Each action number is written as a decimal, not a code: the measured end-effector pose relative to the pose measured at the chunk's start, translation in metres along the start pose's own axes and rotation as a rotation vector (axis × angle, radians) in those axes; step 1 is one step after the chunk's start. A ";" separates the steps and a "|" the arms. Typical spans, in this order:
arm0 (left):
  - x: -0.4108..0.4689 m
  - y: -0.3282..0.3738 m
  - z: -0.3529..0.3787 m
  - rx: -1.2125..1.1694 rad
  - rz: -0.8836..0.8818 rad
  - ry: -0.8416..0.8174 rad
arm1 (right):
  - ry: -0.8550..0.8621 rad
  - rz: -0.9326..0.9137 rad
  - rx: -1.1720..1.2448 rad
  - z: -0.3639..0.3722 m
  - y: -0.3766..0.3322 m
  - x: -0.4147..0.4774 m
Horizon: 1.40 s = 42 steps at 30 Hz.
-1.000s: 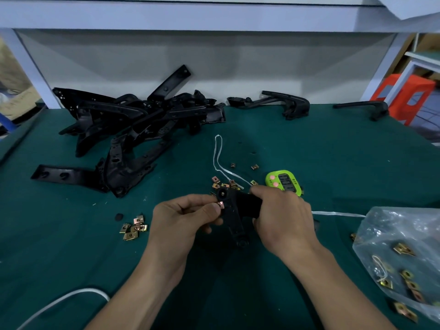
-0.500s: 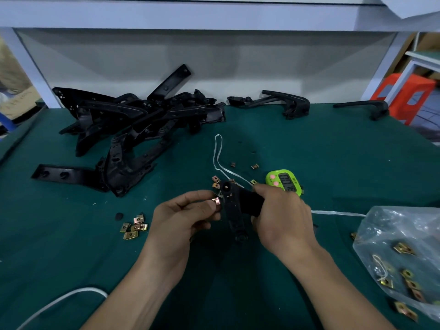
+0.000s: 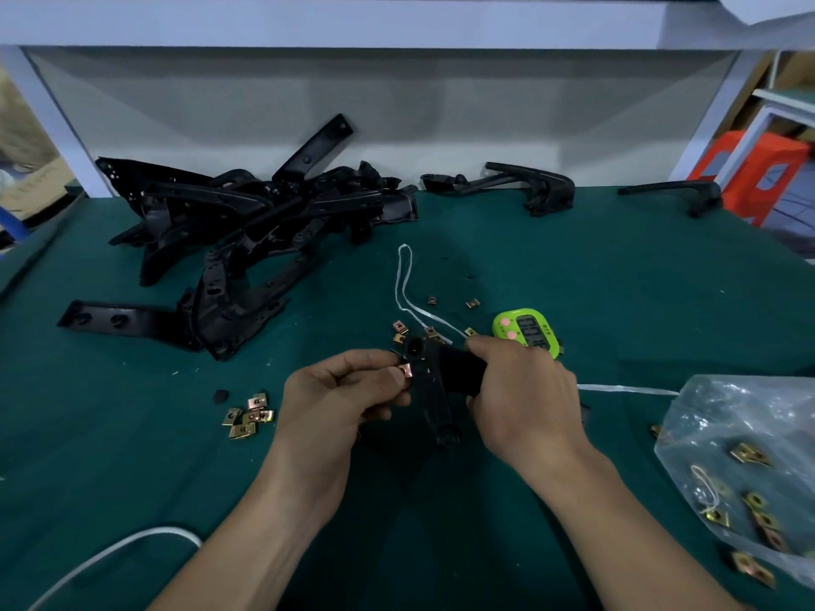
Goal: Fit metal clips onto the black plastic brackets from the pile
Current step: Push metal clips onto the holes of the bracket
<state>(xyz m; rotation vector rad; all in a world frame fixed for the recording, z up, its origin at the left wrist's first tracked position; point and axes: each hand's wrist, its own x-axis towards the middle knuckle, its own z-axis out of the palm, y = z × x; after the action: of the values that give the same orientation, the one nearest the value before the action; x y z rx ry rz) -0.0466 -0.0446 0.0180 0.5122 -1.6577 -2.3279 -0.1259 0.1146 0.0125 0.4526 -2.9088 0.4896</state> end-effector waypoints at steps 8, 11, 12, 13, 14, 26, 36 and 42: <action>-0.004 0.001 -0.002 0.103 0.032 -0.014 | 0.011 -0.102 -0.119 -0.002 -0.005 -0.001; -0.004 0.001 -0.003 0.126 0.048 -0.046 | 0.017 -0.107 -0.153 -0.004 -0.006 -0.001; -0.003 0.001 -0.004 0.134 0.052 -0.056 | 0.013 -0.102 -0.163 -0.005 -0.007 -0.002; -0.003 0.000 -0.004 0.144 0.056 -0.066 | 0.002 -0.099 -0.172 -0.006 -0.009 -0.002; -0.003 0.000 -0.005 0.157 0.063 -0.076 | -0.013 -0.103 -0.180 -0.007 -0.012 -0.003; -0.003 -0.004 -0.001 0.324 0.185 -0.043 | -0.034 -0.099 -0.058 0.000 -0.009 -0.006; -0.001 -0.025 0.026 1.287 0.539 -0.053 | 0.155 0.210 0.363 0.004 0.021 0.008; 0.024 -0.032 0.034 1.338 0.556 -0.097 | 0.051 0.204 0.354 0.002 0.019 0.006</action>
<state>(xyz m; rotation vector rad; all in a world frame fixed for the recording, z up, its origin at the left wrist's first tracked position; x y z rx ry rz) -0.0818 -0.0139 -0.0055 0.0691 -2.7464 -0.6455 -0.1373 0.1291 0.0064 0.1796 -2.8350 1.0389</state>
